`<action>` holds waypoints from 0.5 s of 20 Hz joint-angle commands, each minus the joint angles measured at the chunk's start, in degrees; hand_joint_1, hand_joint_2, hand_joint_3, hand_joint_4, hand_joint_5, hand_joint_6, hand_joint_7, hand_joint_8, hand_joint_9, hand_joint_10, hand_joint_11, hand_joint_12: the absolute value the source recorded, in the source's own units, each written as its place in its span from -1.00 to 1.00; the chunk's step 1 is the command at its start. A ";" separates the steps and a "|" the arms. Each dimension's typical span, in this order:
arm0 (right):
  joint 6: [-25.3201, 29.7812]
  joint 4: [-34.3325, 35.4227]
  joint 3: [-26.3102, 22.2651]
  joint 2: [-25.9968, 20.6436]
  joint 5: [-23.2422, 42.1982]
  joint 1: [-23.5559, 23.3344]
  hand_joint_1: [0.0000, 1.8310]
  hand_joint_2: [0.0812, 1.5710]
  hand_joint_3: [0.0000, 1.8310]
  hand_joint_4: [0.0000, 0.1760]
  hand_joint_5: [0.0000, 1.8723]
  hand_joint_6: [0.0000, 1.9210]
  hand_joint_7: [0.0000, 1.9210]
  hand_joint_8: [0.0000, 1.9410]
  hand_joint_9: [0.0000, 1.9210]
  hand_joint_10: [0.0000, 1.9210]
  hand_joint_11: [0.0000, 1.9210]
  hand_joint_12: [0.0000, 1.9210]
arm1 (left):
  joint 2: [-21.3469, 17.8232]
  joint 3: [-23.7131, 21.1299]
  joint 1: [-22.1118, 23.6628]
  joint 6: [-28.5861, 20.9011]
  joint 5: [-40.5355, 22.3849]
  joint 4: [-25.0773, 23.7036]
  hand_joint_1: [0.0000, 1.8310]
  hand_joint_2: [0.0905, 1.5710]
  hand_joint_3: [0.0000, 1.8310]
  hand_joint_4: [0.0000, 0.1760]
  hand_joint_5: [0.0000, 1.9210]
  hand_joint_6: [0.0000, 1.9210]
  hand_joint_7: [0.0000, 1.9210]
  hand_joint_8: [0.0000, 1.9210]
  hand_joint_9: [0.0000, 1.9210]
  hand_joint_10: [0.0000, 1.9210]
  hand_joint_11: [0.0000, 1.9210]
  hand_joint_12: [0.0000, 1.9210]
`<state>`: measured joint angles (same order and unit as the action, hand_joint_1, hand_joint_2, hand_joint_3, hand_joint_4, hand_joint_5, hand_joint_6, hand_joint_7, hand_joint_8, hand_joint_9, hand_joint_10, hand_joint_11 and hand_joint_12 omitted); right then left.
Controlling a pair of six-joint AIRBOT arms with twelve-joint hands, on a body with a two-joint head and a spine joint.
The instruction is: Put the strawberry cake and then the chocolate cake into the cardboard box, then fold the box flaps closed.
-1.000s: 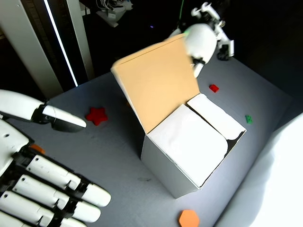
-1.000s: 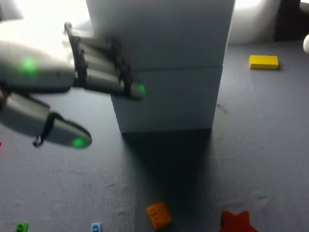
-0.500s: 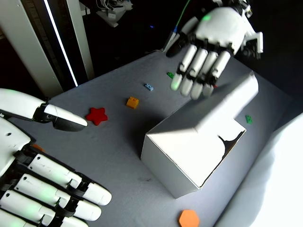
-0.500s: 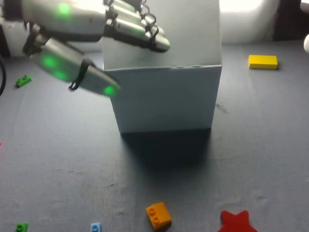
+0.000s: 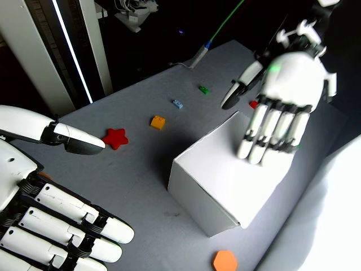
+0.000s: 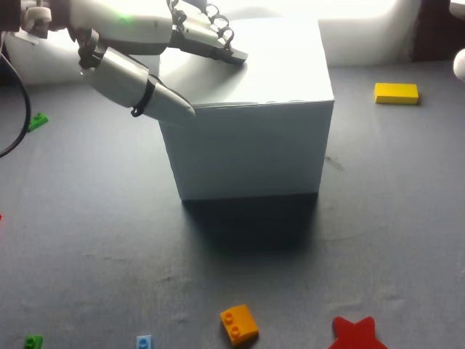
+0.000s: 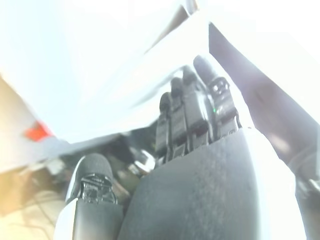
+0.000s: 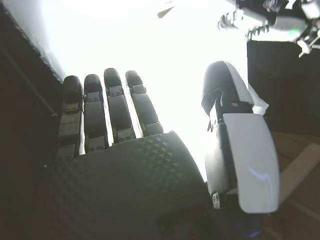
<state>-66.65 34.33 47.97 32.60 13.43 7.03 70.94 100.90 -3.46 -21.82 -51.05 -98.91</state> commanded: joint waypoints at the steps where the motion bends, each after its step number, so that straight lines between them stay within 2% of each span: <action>1: 0.23 -0.46 0.15 -0.72 6.38 -0.92 -1.00 0.55 -1.00 -0.94 -0.92 -1.00 -0.88 -1.00 -0.90 -1.00 -1.00 -0.79 | -0.72 -0.36 -0.78 -0.29 -1.78 1.26 -1.00 0.54 -1.00 -1.00 -0.76 -0.99 -0.68 -0.99 -0.66 -0.99 -1.00 0.16; 4: 0.23 -0.46 0.15 -0.72 6.38 -0.92 -1.00 0.57 -1.00 -0.95 -0.93 -0.99 -0.87 -1.00 -0.90 -1.00 -1.00 -0.81 | -1.47 -0.98 -0.79 -0.41 -1.72 1.12 -1.00 0.54 -1.00 -1.00 -0.77 -1.00 -0.69 -1.00 -0.67 -0.99 -1.00 0.17; 5: 0.23 -0.46 0.15 -0.72 6.39 -0.92 -1.00 0.57 -1.00 -0.94 -0.92 -0.99 -0.87 -1.00 -0.89 -0.99 -1.00 -0.88 | -1.69 -0.93 0.14 -0.68 -1.90 1.11 -1.00 0.55 -1.00 -1.00 -0.78 -1.00 -0.70 -1.00 -0.67 -0.99 -1.00 0.17; 8: 0.22 -0.49 0.15 -0.72 6.54 -0.92 -1.00 0.57 -1.00 -0.91 -0.92 -1.00 -0.87 -1.00 -0.90 -1.00 -1.00 -0.89 | -2.71 -1.21 3.58 -2.11 -2.62 0.16 -1.00 0.55 -1.00 -1.00 -0.78 -0.99 -0.70 -1.00 -0.67 -0.99 -1.00 0.15; 10: 0.22 -0.56 0.15 -0.73 6.68 -0.93 -1.00 0.56 -1.00 -0.91 -0.94 -1.00 -0.90 -1.00 -0.93 -1.00 -1.00 -0.99 | -4.78 -3.17 6.08 -3.11 -3.04 -0.74 -1.00 0.56 -1.00 -1.00 -0.77 -0.99 -0.69 -1.00 -0.66 -0.99 -1.00 0.18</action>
<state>-66.65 34.28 47.99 32.60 13.43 7.03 66.39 97.19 1.96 -24.82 -53.80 -104.38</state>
